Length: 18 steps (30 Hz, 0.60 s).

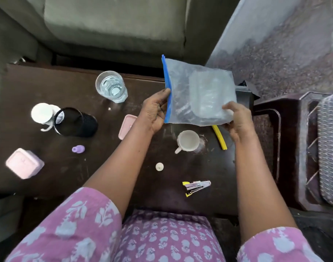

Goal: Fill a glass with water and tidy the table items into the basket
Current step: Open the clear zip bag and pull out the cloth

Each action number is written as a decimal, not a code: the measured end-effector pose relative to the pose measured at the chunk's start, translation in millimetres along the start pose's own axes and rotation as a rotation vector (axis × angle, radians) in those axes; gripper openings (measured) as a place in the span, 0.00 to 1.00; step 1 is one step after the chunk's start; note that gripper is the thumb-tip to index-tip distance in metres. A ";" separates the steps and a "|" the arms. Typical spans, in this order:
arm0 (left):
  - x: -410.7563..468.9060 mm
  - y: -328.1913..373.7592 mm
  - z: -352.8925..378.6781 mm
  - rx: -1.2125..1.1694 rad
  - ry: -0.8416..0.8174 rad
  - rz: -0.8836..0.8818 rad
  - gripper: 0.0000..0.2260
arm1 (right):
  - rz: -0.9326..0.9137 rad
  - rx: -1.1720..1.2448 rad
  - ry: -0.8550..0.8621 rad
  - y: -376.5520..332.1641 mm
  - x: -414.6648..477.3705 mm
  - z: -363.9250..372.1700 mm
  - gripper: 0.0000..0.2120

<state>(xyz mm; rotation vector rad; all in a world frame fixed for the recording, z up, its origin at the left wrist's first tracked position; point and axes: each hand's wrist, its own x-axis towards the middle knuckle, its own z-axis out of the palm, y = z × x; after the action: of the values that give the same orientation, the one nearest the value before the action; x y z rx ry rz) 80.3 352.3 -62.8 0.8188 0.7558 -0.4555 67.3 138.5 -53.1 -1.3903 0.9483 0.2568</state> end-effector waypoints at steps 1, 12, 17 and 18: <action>-2.5 4.1 -1.8 0.016 -0.004 0.038 0.03 | 0.011 -0.033 0.002 5.2 0.5 9.0 0.07; -17.5 37.3 1.8 0.682 0.087 0.475 0.05 | -0.430 -0.323 -0.146 -0.3 -46.1 101.1 0.14; -22.1 26.4 7.7 0.896 0.163 0.519 0.05 | -0.531 -0.388 -0.069 -3.0 -49.1 107.6 0.10; -24.3 24.5 9.2 0.951 0.201 0.541 0.05 | -0.519 -0.383 -0.060 -1.6 -48.5 105.5 0.11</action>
<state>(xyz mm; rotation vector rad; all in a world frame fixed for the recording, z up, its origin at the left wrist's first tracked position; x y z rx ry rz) 83.6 361.9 -28.5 1.9216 0.4387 -0.2232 81.7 251.3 -29.6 -1.9163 0.4724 0.0867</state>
